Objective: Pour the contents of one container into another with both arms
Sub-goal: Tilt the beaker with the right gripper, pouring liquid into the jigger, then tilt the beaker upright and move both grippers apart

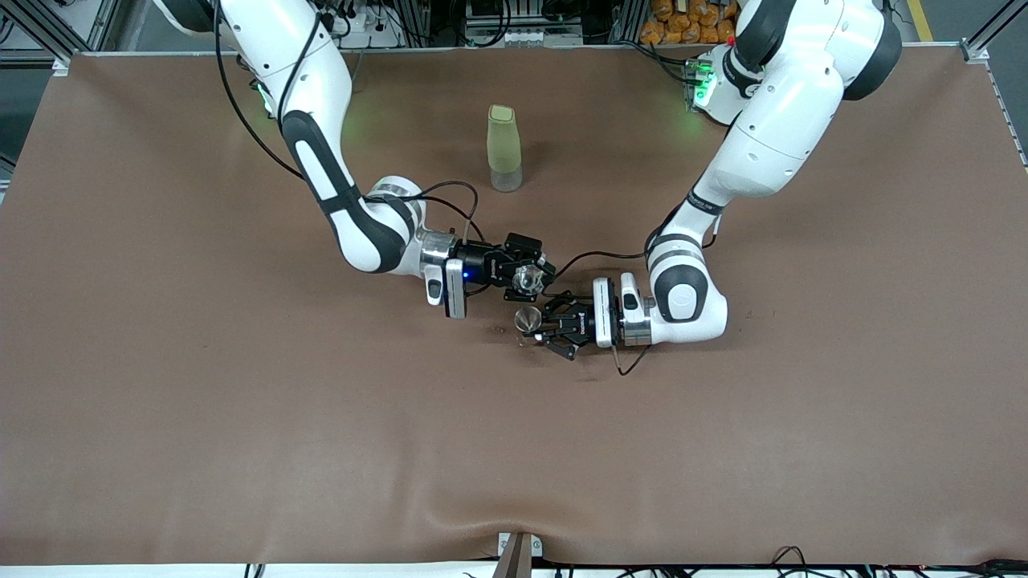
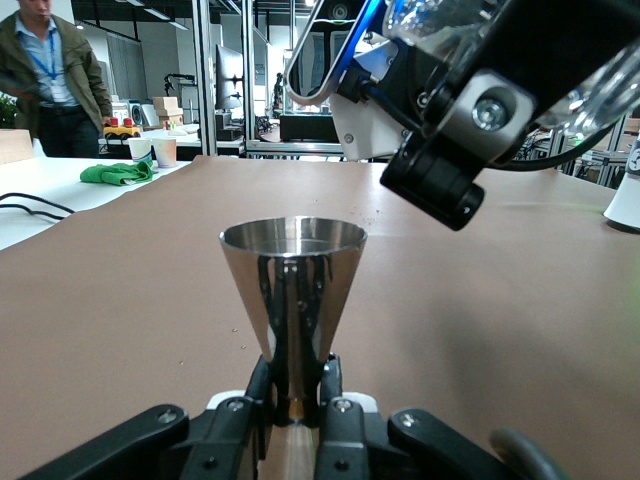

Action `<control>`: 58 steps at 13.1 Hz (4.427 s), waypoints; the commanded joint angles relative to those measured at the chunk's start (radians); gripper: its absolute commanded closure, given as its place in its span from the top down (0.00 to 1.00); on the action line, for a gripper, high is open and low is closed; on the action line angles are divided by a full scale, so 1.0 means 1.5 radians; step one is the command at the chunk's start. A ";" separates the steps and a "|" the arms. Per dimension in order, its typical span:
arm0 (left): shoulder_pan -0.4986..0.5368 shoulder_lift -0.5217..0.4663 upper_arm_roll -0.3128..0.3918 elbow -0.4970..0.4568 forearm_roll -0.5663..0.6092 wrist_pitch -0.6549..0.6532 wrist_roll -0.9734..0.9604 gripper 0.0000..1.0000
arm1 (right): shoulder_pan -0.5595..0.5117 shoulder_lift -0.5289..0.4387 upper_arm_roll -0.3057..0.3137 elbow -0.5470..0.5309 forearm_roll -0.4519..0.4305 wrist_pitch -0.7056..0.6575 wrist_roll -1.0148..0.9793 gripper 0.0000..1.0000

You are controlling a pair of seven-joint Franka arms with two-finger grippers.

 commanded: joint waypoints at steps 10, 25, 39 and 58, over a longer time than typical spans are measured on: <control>0.005 0.000 -0.002 -0.019 -0.008 -0.035 0.020 0.00 | -0.019 -0.020 -0.002 0.005 -0.078 -0.004 0.186 0.00; 0.000 -0.001 -0.003 -0.014 -0.009 -0.035 0.019 0.00 | -0.020 -0.018 0.000 0.012 -0.079 -0.021 0.380 0.00; 0.003 -0.002 -0.004 -0.016 -0.009 -0.035 0.019 0.00 | -0.039 -0.012 0.000 0.023 -0.079 -0.074 0.518 0.00; 0.071 -0.007 0.000 -0.017 0.045 -0.142 0.012 0.00 | -0.132 -0.019 -0.185 0.046 -0.445 -0.245 -0.092 0.00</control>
